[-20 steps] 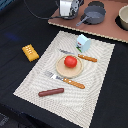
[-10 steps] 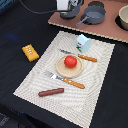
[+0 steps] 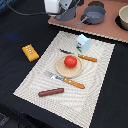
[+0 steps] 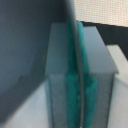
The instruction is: Interact with the objects in diverse but meaningful ways.
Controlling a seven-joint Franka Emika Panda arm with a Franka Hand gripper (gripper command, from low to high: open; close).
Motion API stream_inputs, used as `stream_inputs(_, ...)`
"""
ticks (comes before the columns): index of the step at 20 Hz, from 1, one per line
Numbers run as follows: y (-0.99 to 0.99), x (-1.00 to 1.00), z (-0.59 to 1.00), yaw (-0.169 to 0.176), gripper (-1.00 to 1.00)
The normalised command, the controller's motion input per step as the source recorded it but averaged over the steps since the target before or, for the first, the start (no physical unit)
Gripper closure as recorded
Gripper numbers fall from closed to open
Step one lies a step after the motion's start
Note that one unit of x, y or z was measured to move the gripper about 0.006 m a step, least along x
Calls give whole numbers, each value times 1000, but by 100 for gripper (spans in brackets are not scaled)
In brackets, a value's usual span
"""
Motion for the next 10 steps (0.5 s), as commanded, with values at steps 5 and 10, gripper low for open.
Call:
stream_inputs(5,-787,-454,-330,0,100)
stream_inputs(10,-413,-765,-534,0,100)
